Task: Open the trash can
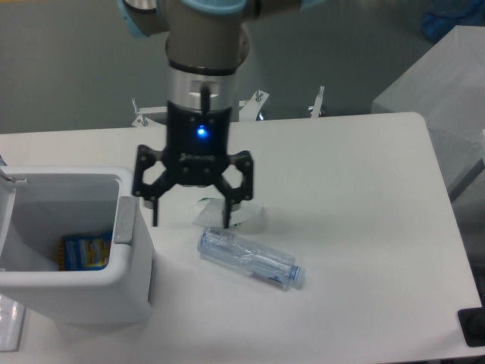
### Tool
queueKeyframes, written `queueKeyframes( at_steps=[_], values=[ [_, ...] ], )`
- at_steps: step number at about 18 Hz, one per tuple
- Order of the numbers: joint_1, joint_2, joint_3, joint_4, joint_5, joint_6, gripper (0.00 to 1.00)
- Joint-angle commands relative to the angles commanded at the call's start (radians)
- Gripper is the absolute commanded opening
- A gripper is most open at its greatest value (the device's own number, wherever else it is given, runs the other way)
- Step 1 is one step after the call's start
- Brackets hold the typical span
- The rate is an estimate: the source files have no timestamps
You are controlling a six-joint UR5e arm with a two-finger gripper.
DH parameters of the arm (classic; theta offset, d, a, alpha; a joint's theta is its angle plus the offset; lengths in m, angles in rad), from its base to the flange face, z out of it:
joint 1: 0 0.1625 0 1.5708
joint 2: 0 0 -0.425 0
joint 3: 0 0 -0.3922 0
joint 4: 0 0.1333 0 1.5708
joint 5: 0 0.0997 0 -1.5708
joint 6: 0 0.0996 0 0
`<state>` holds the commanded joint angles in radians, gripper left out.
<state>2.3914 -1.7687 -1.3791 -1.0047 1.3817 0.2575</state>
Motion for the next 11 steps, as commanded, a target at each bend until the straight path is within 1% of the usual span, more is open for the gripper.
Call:
queueKeyframes(
  at_steps=[2, 4, 8, 11],
  values=[
    [0.018, 0.0, -0.005, -0.011, 0.086, 0.101, 1.0],
    [0.034, 0.0, -0.009, -0.054, 0.138, 0.187, 1.0],
    [0.063, 0.0, -0.014, -0.123, 0.194, 0.389, 1.0],
    [0.086, 0.003, -0.024, -0.152, 0.221, 0.488, 1.0]
  ],
)
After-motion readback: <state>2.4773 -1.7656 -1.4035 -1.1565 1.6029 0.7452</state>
